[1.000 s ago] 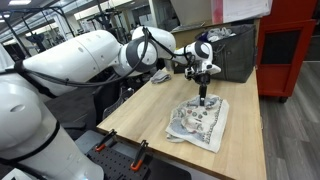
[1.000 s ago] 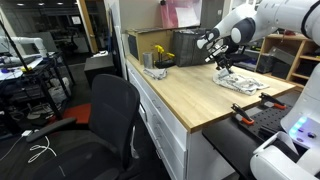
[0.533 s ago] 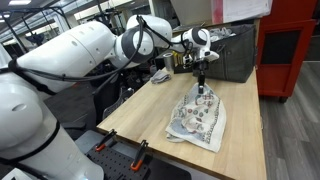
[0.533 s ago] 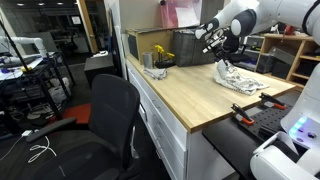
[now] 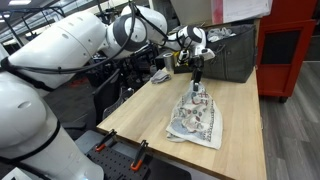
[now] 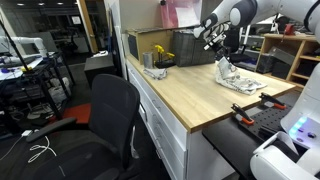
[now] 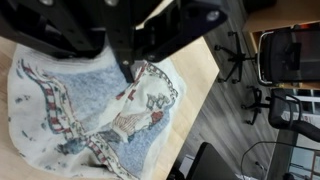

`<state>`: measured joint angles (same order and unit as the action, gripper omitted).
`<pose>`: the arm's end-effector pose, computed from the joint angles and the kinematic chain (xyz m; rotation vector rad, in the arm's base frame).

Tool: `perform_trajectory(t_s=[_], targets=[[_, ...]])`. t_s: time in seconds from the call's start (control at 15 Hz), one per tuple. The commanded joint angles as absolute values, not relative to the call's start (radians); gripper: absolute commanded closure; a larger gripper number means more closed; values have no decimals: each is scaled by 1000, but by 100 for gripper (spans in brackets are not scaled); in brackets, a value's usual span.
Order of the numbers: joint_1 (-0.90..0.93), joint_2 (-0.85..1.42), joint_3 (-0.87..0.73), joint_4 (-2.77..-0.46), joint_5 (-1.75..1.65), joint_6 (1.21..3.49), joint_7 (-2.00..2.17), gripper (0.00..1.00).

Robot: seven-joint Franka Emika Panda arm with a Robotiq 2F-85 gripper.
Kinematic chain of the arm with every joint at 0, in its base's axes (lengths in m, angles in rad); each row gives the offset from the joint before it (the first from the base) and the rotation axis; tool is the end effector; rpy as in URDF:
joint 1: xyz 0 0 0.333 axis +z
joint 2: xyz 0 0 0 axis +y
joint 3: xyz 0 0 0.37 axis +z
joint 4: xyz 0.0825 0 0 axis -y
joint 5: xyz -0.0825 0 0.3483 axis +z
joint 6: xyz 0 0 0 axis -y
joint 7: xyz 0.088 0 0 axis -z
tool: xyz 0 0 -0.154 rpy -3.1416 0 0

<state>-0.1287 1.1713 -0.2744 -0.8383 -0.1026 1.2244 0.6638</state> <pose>0.6465 -0.2172 0.1764 2.1889 -1.1969 -0.8998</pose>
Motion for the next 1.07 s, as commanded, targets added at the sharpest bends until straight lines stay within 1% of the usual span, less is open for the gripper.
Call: perform_trajectory(t_s=[0.0, 0.47, 0.93, 1.0], targets=[[-115, 1024, -269, -1078, -105, 1252, 617, 99], [-138, 861, -303, -1379, -93, 1292, 657, 99], [-159, 745, -323, -1710, -107, 1424, 670, 99], [-158, 730, -327, -1754, -107, 1445, 673, 74]])
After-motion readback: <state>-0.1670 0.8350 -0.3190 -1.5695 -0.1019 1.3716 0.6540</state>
